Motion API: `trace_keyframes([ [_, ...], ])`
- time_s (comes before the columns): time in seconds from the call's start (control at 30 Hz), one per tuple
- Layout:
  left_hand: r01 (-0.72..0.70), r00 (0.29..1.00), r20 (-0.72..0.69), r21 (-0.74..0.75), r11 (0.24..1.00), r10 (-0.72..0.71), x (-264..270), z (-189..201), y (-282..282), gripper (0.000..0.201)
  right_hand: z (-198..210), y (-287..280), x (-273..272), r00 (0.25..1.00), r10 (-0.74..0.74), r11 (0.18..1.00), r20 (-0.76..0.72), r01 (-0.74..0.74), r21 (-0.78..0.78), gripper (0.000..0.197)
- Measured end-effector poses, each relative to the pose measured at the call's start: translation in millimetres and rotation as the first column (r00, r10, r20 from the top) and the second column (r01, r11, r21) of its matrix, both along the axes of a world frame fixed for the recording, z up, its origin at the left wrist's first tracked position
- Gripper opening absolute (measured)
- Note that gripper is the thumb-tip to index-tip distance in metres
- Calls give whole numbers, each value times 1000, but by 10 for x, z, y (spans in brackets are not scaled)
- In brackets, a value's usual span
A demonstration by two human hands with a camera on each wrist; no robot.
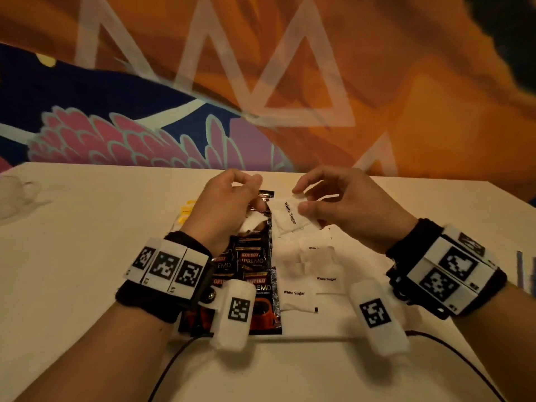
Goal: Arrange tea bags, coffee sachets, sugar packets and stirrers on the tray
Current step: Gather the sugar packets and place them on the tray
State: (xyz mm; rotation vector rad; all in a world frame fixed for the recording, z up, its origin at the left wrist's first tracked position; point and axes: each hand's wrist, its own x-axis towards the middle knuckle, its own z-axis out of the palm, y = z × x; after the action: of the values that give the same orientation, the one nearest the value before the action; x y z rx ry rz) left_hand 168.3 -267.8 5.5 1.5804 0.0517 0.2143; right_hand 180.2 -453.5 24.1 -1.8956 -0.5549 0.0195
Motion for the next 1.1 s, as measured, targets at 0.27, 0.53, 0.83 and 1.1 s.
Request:
trace_keyframes([
  [0.27,137,976,-146,-150,979,-159,3,54,148,18,-18,-324,-98,994,-52,991,-94,40,-126,10],
  [0.53,287,951,-136,69,955,-276,-88,93,73,14,-129,-481,-91,979,-28,973,-204,-21,-232,24],
  [0.83,187,977,-106,19,982,-184,-71,70,17,21,-271,-328,-45,985,-11,795,-169,-94,-599,17],
  [1.1,207,974,-112,67,976,-199,-70,23,26,17,-379,-250,-29,999,-42,619,-15,15,-785,19],
])
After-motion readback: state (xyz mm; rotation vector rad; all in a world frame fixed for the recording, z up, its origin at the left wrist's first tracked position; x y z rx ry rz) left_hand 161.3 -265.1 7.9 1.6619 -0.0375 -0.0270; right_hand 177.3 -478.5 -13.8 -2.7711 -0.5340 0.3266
